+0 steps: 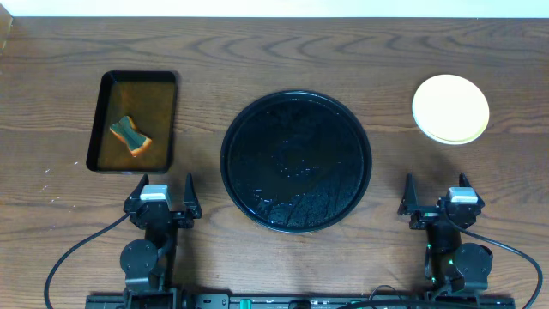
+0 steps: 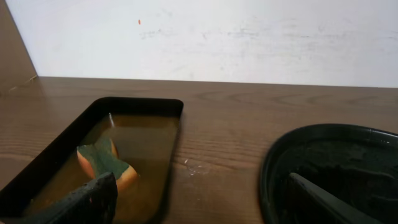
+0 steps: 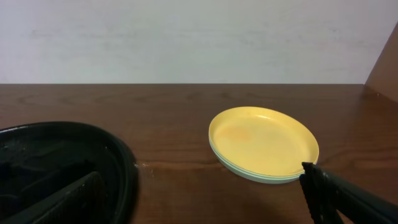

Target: Clean dirty plates on tray and stack at the side

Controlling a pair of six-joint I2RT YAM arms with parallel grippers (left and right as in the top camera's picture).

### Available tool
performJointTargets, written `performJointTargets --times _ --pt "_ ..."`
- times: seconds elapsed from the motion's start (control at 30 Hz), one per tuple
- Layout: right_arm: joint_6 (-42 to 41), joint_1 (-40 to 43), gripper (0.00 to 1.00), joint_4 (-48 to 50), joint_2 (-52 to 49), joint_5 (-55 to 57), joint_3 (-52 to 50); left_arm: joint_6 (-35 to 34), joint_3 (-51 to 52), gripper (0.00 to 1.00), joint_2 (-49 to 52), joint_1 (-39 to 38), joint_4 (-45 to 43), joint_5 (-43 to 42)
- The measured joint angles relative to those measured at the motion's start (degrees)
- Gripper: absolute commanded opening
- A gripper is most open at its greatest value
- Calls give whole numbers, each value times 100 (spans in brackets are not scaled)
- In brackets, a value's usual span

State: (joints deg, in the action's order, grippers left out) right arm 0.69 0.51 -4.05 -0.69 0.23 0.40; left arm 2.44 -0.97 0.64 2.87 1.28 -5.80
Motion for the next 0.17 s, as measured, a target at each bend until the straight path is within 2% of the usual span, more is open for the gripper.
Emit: performJointTargets --times 0.17 --pt "0 0 99 2 0 -2 0 0 0 86 -2 0 0 0"
